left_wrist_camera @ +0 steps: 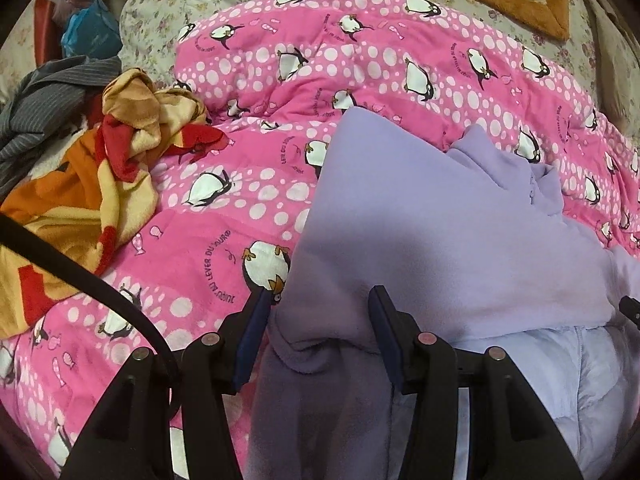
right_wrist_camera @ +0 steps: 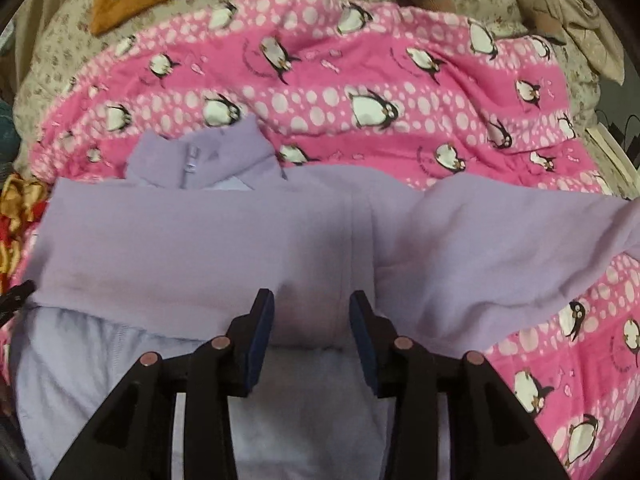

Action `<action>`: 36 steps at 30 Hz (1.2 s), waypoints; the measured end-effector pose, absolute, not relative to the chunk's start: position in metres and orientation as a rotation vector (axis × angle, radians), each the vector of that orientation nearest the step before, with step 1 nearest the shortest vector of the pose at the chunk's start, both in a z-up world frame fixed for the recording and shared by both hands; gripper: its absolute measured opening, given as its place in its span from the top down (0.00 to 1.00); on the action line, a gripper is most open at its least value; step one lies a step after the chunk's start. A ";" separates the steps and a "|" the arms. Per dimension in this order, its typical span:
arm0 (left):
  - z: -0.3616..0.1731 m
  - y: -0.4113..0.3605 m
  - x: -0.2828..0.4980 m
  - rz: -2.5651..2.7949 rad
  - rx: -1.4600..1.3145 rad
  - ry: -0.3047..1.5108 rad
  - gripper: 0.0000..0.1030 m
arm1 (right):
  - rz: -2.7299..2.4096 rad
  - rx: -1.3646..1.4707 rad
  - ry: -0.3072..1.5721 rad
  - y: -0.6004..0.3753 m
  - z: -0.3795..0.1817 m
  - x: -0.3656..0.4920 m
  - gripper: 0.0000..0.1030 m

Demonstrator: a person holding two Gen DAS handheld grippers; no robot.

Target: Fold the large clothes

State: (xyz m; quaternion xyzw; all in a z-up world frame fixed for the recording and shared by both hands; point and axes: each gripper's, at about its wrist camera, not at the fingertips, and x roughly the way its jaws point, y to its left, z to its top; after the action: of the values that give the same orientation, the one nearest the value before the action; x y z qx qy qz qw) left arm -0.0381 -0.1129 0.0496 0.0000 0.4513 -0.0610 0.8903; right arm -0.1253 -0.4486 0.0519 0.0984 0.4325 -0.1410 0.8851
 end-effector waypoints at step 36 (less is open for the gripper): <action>0.048 -0.150 -0.056 -0.293 0.027 0.922 0.79 | -0.407 0.424 0.855 -0.560 0.071 -0.188 0.40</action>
State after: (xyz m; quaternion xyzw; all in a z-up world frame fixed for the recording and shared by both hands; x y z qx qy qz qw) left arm -0.0558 -0.1503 0.0484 0.0129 0.4433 -0.1409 0.8852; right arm -0.1883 -0.5597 0.0706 0.2025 0.4088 -0.1943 0.8684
